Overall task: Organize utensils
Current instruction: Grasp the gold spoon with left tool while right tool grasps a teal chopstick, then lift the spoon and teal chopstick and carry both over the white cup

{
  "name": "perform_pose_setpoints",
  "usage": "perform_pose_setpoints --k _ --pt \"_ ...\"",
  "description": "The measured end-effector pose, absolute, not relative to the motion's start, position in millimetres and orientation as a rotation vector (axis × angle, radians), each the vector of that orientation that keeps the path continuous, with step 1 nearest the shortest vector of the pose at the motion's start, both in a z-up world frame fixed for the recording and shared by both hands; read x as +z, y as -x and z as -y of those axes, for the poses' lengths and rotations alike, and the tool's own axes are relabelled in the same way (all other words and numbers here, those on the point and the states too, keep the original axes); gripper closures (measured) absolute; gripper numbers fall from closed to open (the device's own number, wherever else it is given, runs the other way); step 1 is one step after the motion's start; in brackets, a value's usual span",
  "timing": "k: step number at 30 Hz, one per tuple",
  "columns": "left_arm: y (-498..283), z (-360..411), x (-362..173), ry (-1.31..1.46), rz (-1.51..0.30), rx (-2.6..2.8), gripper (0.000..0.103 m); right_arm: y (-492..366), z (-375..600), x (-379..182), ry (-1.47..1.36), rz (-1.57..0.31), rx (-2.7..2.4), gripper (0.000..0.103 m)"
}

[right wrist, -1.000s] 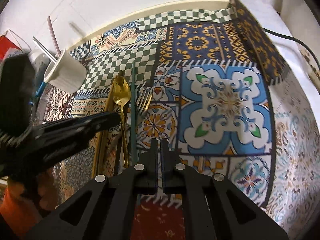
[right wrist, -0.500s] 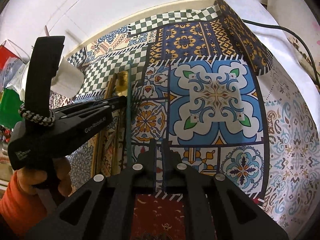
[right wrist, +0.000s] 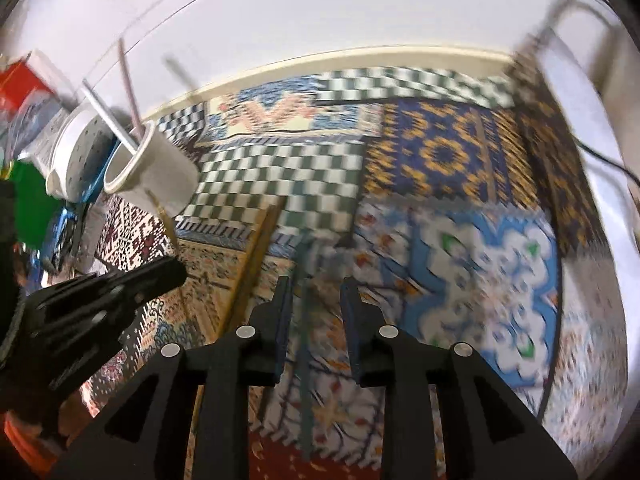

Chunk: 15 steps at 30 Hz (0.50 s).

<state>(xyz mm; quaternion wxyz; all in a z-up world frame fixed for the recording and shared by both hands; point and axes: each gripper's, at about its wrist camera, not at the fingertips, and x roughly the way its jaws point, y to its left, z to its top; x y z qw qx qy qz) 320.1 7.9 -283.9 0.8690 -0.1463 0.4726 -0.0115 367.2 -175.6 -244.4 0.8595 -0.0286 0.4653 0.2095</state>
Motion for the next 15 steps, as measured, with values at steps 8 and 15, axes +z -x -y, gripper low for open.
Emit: perform_pose_setpoints --k 8,15 --pt "-297 -23 -276 0.337 -0.936 0.023 0.101 -399 143 -277 0.184 -1.08 0.415 0.081" --pt "-289 -27 -269 0.358 -0.907 0.028 0.101 -402 131 -281 0.247 -1.066 0.425 0.097"
